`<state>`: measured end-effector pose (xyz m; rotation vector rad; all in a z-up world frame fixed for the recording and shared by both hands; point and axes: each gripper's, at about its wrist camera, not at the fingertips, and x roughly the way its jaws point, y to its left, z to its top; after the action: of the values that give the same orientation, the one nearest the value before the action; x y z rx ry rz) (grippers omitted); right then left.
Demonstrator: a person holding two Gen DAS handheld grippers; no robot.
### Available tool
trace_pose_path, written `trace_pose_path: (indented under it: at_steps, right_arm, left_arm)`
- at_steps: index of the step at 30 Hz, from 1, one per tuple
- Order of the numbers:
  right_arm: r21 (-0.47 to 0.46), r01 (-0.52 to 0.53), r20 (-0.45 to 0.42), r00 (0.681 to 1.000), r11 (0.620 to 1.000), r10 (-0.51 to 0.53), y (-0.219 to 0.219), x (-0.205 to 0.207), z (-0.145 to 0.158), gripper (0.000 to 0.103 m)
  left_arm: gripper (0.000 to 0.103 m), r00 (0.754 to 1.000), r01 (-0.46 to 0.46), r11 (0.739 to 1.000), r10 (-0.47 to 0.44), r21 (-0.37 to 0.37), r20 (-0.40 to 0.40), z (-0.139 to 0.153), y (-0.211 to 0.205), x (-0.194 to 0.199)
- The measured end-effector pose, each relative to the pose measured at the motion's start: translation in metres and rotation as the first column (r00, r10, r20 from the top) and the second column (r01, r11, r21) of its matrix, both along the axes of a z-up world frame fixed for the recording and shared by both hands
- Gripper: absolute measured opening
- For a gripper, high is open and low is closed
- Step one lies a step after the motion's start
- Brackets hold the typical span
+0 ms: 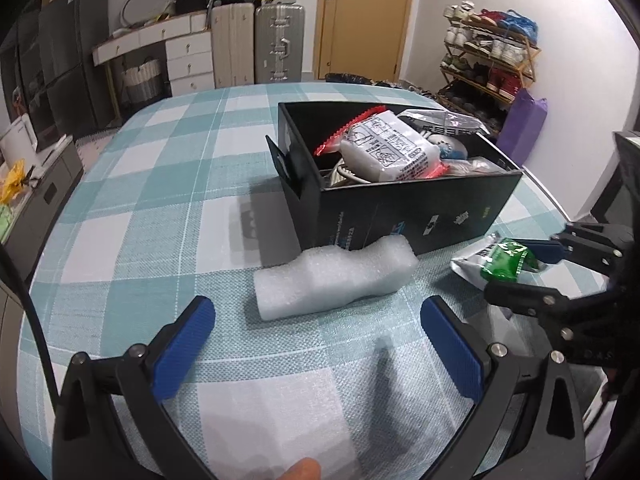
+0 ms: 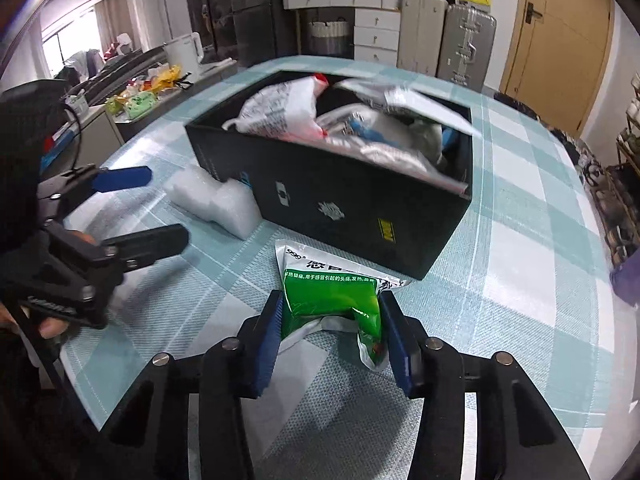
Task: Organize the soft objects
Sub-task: 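Grasp the white foam block with the left gripper while the right gripper holds the green packet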
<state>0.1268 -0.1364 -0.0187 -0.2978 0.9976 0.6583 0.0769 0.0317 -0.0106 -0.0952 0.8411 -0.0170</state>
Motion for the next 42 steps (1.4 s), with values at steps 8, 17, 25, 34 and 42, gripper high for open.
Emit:
trace_pose_path:
  at_steps: [8,17,25,34,42]
  right_arm:
    - [0.006,0.001,0.027,1.000,1.000,-0.001,-0.003,-0.003,0.011,0.047]
    - [0.011,0.013,0.026,1.000,1.000,-0.014,-0.012,-0.002,0.014,0.047]
    - [0.020,0.019,0.033,0.999,1.000,-0.019,-0.014,0.002,0.015,0.047]
    - [0.040,0.018,0.054,0.998,0.999,-0.020,-0.018,0.002,0.022,0.047]
    - [0.076,0.001,0.094,0.996,0.997,-0.009,-0.016,-0.009,0.042,0.047]
  left_arm:
    - [0.103,0.998,-0.051,0.999,0.051,0.002,-0.033,-0.006,-0.009,0.014]
    - [0.103,0.993,-0.078,0.996,0.081,0.042,-0.086,-0.014,-0.021,0.029]
    - [0.090,0.992,-0.079,0.996,0.083,0.046,-0.096,-0.016,-0.023,0.032]
    - [0.089,0.997,-0.066,0.998,0.066,0.008,-0.034,0.005,-0.012,0.012]
    - [0.089,0.998,-0.040,0.999,0.040,0.002,0.047,0.033,-0.004,-0.001]
